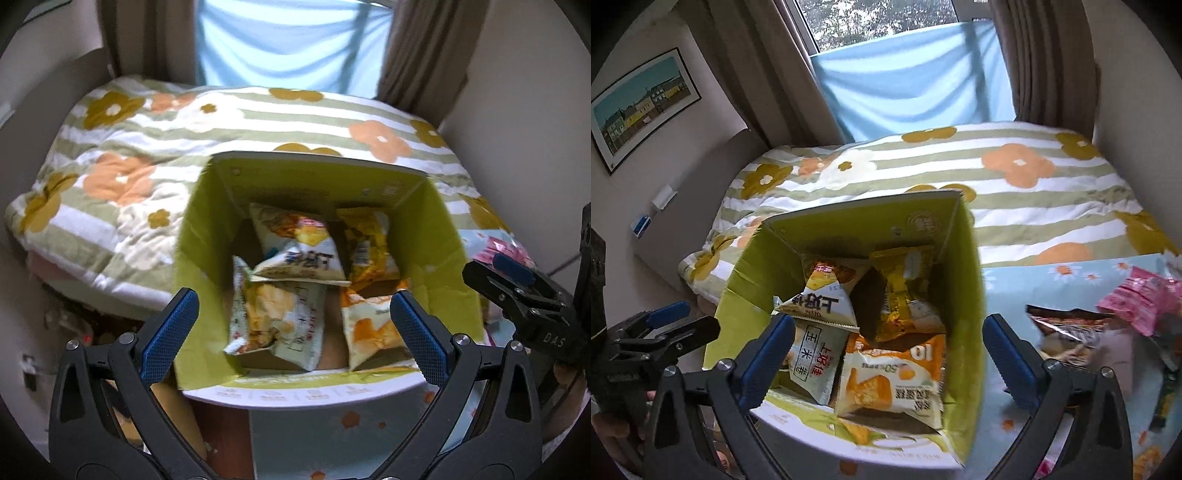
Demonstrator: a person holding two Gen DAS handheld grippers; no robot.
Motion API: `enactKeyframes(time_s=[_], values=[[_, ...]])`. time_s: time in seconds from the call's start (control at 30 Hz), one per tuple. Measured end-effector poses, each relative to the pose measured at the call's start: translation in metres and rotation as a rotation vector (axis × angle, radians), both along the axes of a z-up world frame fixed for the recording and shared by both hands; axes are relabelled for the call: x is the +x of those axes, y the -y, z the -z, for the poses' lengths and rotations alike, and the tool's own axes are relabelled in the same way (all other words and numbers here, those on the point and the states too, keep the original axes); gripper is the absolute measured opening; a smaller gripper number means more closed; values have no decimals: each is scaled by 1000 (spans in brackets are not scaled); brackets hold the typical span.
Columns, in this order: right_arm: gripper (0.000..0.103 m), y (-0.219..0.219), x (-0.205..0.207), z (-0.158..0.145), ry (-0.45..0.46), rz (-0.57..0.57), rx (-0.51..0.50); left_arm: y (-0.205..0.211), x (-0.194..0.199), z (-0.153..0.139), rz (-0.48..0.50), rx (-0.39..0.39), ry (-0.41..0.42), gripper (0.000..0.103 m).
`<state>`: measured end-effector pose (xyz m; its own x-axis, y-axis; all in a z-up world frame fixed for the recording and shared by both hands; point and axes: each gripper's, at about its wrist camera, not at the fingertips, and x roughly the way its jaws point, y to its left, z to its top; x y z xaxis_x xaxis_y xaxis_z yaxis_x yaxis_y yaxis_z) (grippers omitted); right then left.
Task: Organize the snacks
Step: 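Move both tools back toward the remaining snacks on the table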
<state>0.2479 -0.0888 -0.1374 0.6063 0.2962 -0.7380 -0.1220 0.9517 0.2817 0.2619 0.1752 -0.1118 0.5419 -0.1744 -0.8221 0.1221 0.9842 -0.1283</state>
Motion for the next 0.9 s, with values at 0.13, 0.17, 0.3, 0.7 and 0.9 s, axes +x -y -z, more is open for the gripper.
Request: enactKeyframes(time_s=[0.13, 0.17, 0.3, 0.7, 0.9], values=[[101, 14, -18, -13, 40, 48, 8, 16, -10, -6, 56, -5, 33, 103], [101, 19, -22, -15, 47, 59, 19, 21, -12, -7, 72, -7, 39, 103], [101, 40, -42, -30, 102, 107, 1, 45, -18, -13, 118, -11, 52, 103], [101, 162, -115, -26, 39, 191, -21, 170, -68, -20, 269, -11, 58, 102], [101, 226, -161, -22, -20, 199, -96, 243, -92, -13, 372, -12, 15, 103]])
